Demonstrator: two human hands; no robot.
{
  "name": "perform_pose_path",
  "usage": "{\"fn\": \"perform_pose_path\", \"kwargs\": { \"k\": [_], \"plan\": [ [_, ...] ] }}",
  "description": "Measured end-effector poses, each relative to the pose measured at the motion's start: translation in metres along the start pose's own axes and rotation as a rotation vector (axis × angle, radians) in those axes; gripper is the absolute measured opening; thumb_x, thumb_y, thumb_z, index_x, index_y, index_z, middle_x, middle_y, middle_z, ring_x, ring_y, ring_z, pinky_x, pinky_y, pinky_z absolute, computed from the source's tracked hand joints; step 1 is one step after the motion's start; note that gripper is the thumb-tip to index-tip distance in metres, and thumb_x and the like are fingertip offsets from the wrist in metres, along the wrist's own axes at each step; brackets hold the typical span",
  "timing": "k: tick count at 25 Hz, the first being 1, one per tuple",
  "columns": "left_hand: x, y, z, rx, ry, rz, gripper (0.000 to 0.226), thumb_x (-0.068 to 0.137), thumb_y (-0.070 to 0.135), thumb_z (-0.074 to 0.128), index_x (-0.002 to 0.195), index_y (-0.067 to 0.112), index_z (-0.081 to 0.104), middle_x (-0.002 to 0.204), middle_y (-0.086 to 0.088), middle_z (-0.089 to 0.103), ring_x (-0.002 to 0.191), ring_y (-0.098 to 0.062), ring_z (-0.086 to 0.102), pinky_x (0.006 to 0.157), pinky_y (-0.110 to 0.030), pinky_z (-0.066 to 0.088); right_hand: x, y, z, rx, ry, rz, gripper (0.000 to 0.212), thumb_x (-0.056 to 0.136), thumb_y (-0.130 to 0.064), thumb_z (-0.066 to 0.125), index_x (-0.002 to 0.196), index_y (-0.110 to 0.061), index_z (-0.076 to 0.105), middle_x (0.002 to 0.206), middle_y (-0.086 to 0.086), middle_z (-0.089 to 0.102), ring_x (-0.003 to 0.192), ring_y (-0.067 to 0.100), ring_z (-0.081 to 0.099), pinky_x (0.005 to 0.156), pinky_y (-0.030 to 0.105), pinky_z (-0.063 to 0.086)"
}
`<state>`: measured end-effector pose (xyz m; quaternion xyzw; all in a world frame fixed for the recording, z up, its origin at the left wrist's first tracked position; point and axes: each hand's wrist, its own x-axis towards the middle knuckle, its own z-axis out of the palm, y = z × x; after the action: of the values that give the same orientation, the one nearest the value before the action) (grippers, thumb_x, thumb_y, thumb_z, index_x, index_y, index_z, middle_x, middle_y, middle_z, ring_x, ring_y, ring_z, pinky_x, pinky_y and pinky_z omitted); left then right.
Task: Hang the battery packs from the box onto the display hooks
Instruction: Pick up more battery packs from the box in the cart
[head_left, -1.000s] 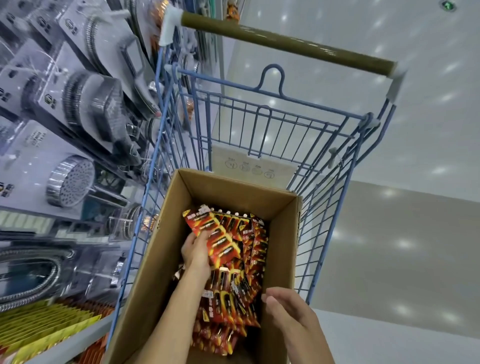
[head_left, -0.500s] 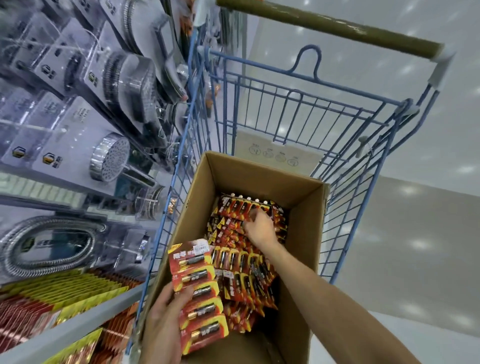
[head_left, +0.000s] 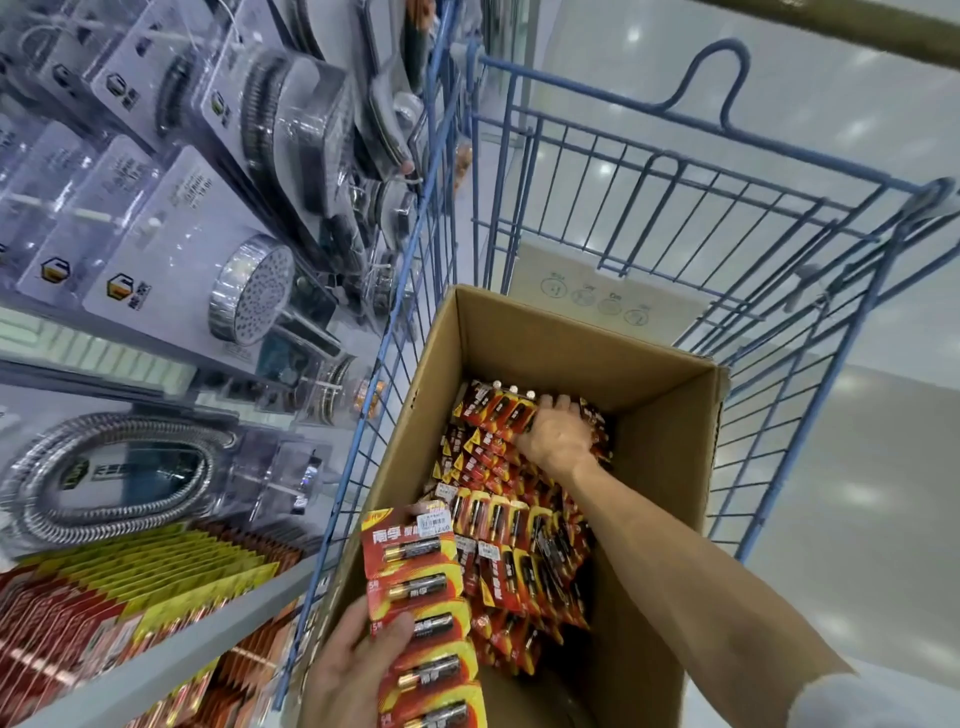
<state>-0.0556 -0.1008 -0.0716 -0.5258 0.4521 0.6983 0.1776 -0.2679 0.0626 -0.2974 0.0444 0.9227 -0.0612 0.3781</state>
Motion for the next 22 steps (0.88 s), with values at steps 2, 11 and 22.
{"fn": "perform_pose_path", "kwargs": {
  "k": [2,11,22],
  "plan": [
    [0.002,-0.001,0.001,0.012,0.010,-0.004,0.031,0.088,-0.002,0.068,0.115,0.013,0.070,0.090,-0.015,0.080,0.069,-0.026,0.078,0.051,-0.033,0.059,-0.010,-0.008,0.005,-0.016,0.014,-0.024,0.083,0.092,-0.056,0.065,0.154,-0.008,0.036,0.161,0.015,0.032,0.149,0.033,0.031,0.117,0.050,0.038],
    [0.010,-0.005,0.006,0.019,0.053,0.019,0.035,0.081,0.003,0.073,0.113,0.015,0.073,0.093,-0.016,0.080,0.075,-0.031,0.079,0.074,-0.042,0.055,-0.015,-0.029,0.012,0.200,-0.067,0.086,0.094,0.089,-0.045,0.068,0.159,-0.004,0.021,0.165,0.020,0.021,0.154,0.037,0.016,0.126,0.055,0.014],
    [0.001,-0.008,-0.007,-0.011,0.022,0.029,0.031,0.087,0.002,0.072,0.114,0.016,0.073,0.100,-0.019,0.079,0.097,-0.044,0.074,0.088,-0.052,0.057,-0.094,-0.014,-0.005,0.997,-0.082,0.126,0.057,0.087,-0.024,0.081,0.134,-0.009,0.053,0.105,0.008,0.074,0.085,0.021,0.074,0.076,0.034,0.061]
  ]
}}
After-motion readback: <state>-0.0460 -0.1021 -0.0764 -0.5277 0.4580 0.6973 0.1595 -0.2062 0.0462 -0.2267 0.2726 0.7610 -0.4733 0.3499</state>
